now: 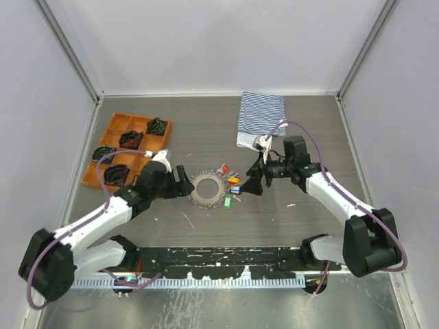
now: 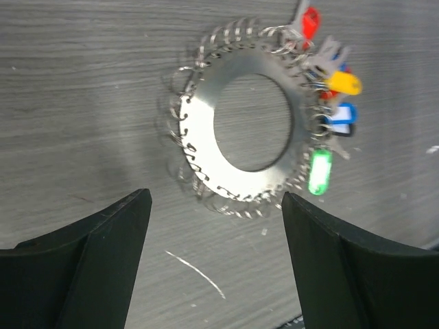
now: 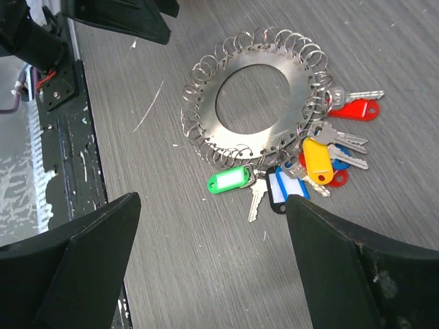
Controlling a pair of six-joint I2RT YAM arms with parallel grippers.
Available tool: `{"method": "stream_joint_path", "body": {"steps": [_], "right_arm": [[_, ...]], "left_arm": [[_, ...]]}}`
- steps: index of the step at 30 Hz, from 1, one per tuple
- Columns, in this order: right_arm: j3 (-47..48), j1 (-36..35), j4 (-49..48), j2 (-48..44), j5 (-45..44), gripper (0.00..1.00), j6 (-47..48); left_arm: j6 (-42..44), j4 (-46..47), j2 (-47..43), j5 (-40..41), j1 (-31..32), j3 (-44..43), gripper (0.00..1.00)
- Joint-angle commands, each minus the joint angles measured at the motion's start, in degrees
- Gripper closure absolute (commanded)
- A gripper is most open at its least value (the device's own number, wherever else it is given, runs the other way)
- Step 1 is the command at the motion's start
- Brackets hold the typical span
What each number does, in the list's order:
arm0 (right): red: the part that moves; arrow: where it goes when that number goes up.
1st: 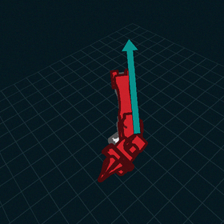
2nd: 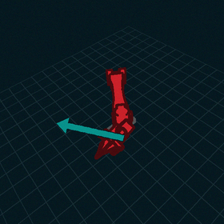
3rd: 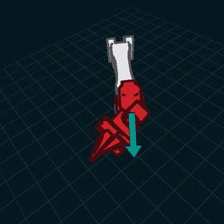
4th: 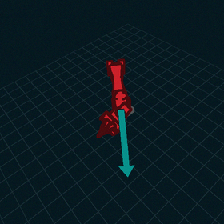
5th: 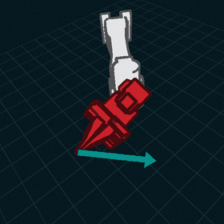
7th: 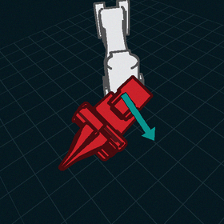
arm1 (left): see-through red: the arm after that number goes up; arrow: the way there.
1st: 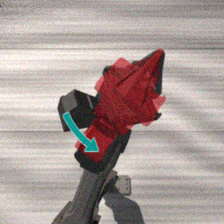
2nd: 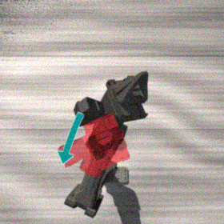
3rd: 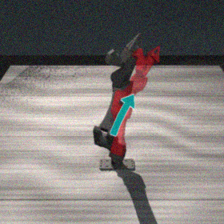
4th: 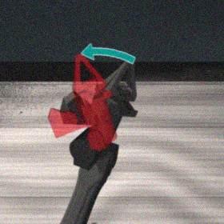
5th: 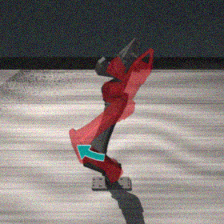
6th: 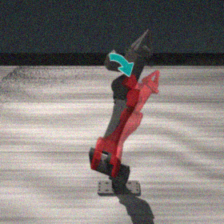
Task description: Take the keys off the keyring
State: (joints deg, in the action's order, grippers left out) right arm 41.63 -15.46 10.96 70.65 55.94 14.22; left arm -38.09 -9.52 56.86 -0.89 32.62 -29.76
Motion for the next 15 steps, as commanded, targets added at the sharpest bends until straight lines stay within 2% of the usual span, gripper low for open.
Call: {"method": "stream_joint_path", "body": {"steps": [1,8,11,15], "right_arm": [[2.56,-2.31,-1.02,2.97,-3.94,0.12,1.35],[3.31,-6.8,-2.63,8.63,-10.15,0.35,-1.77],[3.65,-10.1,-3.91,10.55,-15.6,0.4,-3.02],[5.06,-11.87,-4.61,13.96,-19.37,0.52,-6.35]], "left_arm": [[7.0,1.36,7.95,3.57,0.18,-6.61,0.22],[11.13,1.45,17.7,0.88,-0.52,-11.81,0.29],[10.92,2.41,18.33,0.36,-0.63,-11.31,0.29],[9.96,4.36,17.51,-1.65,-0.66,-9.68,0.3]]}}
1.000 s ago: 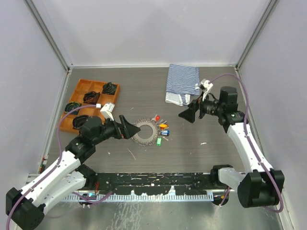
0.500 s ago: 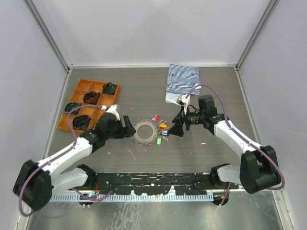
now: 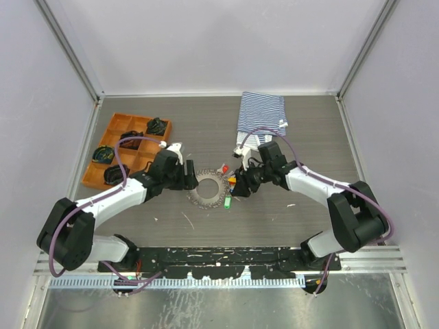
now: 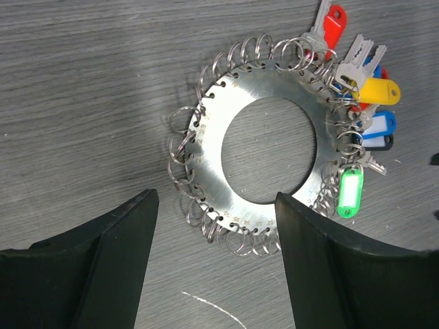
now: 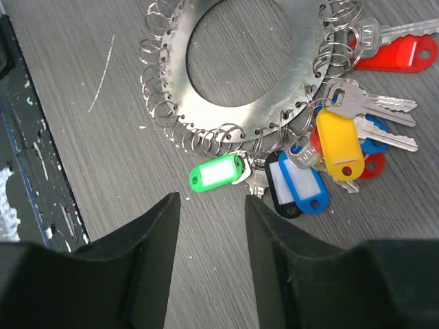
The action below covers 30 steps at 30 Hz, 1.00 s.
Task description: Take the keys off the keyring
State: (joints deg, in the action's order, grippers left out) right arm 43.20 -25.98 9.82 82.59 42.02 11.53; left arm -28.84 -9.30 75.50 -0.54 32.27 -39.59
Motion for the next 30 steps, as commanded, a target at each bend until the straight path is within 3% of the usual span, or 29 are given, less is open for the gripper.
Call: {"method": "stream_joint_path", "body": {"steps": [1,12,30], "right_arm": [[3.77,-1.42,-3.47,3.25,-5.53,0.55,-4.46],[7.09,-2.22,-3.92,11.47,-2.91,0.71,-9.03],[10.62,-3.53,-2.89,17.04,-5.84,0.67,-10.36]], "left_arm": [[0.41,4.72,-1.42,-2.66,-0.27,0.6,0.3],[-0.69,6.4,-2.29,-6.5,-0.36,2.81,0.32],[-2.25,8.51,-5.32,-10.68,-0.37,3.56,0.32]]}}
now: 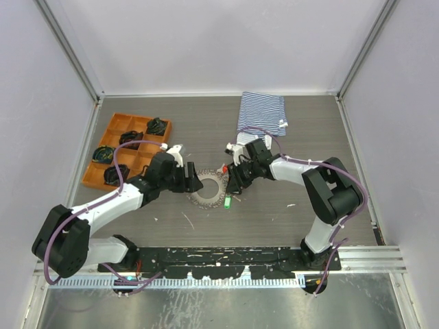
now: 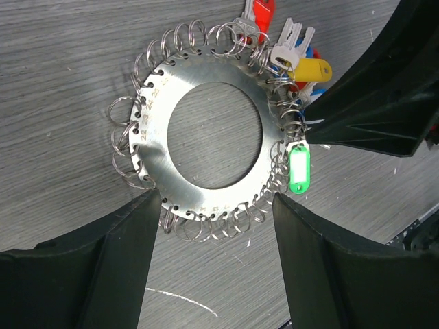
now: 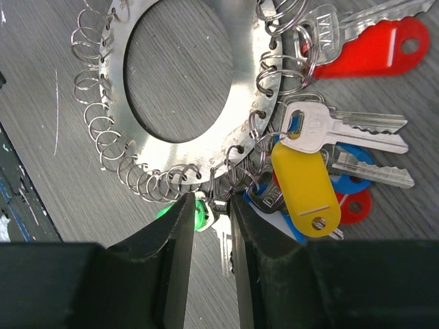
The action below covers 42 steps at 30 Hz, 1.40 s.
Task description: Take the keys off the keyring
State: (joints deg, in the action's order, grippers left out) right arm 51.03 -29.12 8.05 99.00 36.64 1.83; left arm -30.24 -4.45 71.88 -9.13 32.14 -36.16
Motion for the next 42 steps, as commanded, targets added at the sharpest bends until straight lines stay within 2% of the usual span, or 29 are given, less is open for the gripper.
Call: {"method": "stream_joint_path", "body": {"steps": [1,11,13,18,25,31,36,42], "right_arm": [[2.9,-0.45,-1.11,0.8,-0.36,0.68,-0.73],[3.78,-1.33,-0.09,2.09,-1.35,0.76,-0.36],[4.07,-1.42,0.2,2.16,-1.61,0.8,-0.26],[4.37,-1.46,0.87,-0.3,-2.24,0.98,0.47],[5.28,-1.38,3.37,-8.01,0.73,0.99,4.72],[5.19,0.83,4.5,-10.42,6.7,0.99,4.94],[3.97,2.76,2.5,-11.04,12.61,0.99,1.55],[2.9,3.32,0.27,-11.3,15.82,0.99,-1.02]], "left_arm": [[-0.94,3.73,-1.76,-2.25,-0.2,0.13,0.32],[-2.05,4.45,-3.15,-4.2,-0.22,0.54,0.32],[-2.25,4.45,-3.65,-4.62,-0.16,0.69,0.32],[-2.54,4.75,-5.63,-5.54,-0.21,1.64,0.32],[-2.48,8.83,-10.56,-10.7,-0.17,4.49,0.31],[-2.98,18.43,-13.93,-16.51,-0.02,7.19,0.3],[4.63,24.68,-17.89,-16.85,2.92,10.37,0.28],[21.65,27.81,-24.42,-11.65,9.98,14.28,0.23]]}}
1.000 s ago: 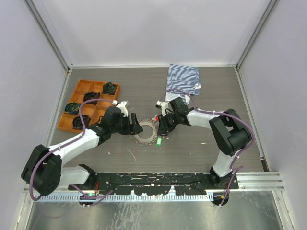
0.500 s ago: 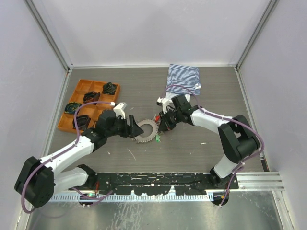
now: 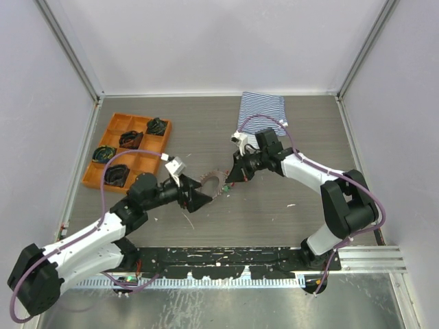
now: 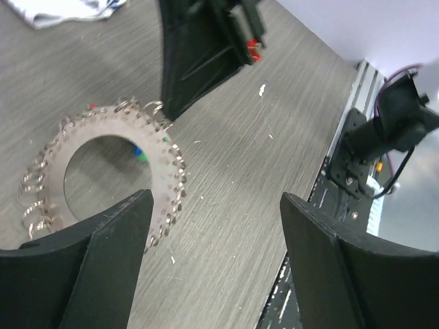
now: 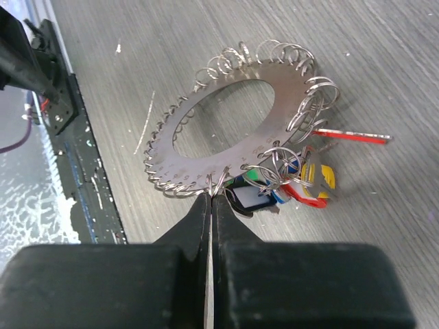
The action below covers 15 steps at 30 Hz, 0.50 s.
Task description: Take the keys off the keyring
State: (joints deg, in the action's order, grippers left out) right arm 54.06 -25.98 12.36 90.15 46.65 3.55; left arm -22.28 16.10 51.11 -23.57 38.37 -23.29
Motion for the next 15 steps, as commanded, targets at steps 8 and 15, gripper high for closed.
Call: {"method": "stream_joint_path", "body": {"steps": [8,15], "right_arm": [[-3.39,1.89,-11.99,-1.2,11.71,0.99,-11.45],[-3.63,1.89,-12.82,0.06,11.71,0.99,-12.94]], "left_arm": [[26.39,4.59,-0.11,23.0,15.42,1.66,0.15],[29.41,0.53,12.89,39.88,19.13,-4.8,0.08]]}}
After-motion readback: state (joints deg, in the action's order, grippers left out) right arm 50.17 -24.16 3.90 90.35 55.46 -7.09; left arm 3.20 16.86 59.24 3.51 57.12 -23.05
